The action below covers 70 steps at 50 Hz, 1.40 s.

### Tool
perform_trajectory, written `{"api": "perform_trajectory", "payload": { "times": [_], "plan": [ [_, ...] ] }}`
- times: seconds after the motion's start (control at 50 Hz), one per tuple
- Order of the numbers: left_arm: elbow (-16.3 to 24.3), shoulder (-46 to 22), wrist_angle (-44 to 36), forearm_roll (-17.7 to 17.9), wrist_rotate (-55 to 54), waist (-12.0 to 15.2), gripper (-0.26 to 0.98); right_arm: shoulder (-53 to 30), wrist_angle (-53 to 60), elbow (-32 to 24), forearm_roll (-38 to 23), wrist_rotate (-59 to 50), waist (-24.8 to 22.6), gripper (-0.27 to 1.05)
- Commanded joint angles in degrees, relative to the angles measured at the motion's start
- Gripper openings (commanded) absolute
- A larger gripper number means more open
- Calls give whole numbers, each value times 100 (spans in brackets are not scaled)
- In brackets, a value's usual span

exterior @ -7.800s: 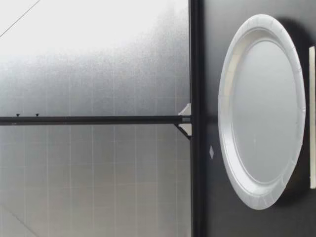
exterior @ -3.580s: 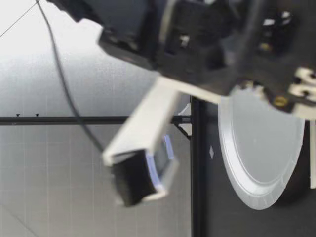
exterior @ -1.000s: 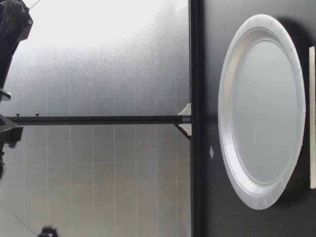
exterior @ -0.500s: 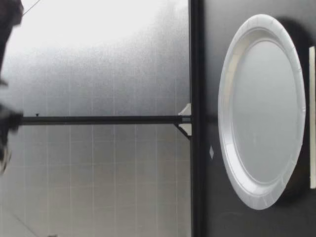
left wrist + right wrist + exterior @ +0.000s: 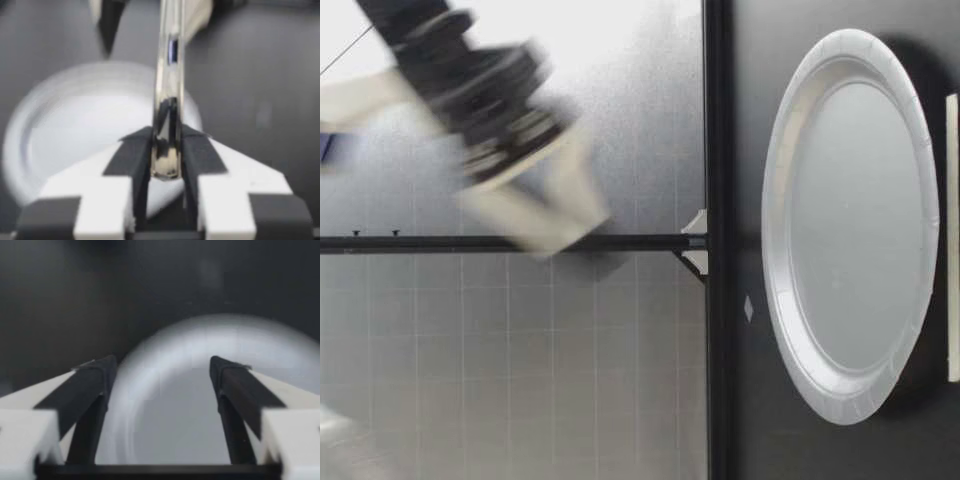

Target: Pick up the fork and place it on the plate.

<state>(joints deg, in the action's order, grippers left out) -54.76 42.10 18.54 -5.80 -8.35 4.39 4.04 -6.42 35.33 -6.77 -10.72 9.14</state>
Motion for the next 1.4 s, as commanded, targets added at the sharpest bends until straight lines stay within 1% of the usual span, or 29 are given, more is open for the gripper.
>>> {"api": "perform_trajectory", "payload": {
  "times": [0.0,0.1,0.2,0.32,0.38,0.54,0.66,0.76,0.92,1.18,1.28,1.38],
  "plan": [
    [281,-466,519,-9,-70,79,-2,26,-343,-18,35,-123,-62,70],
    [299,-1292,677,-9,-202,211,-2,79,-360,105,44,-290,-149,70],
    [299,-2188,659,-9,-334,343,-2,396,-369,325,62,-519,-290,70],
    [185,-2900,352,-9,-510,387,-2,1002,-264,738,70,-940,-404,70],
    [53,-3094,79,-9,-633,387,-2,1318,-18,993,70,-1134,-422,70],
    [-422,-3164,-290,9,-1099,387,-2,1854,1143,1626,70,-1336,-422,70],
    [-606,-3041,-378,9,-1380,387,-2,1846,1354,1749,62,-1336,-422,70],
    [-633,-3006,-404,9,-1450,387,-2,1714,1415,1740,62,-1318,-422,70],
    [-694,-3199,-352,26,-1468,387,-2,1521,1538,1740,62,-1318,-422,70],
    [-554,-3278,-352,35,-1459,387,-1,1485,1617,1731,62,-1336,-422,70],
    [-571,-3287,-352,44,-1459,387,3,1485,1617,1731,70,-1345,-422,70],
    [-580,-3278,-343,53,-1450,387,12,1468,1626,1714,62,-1345,-422,70]
  ]
}}
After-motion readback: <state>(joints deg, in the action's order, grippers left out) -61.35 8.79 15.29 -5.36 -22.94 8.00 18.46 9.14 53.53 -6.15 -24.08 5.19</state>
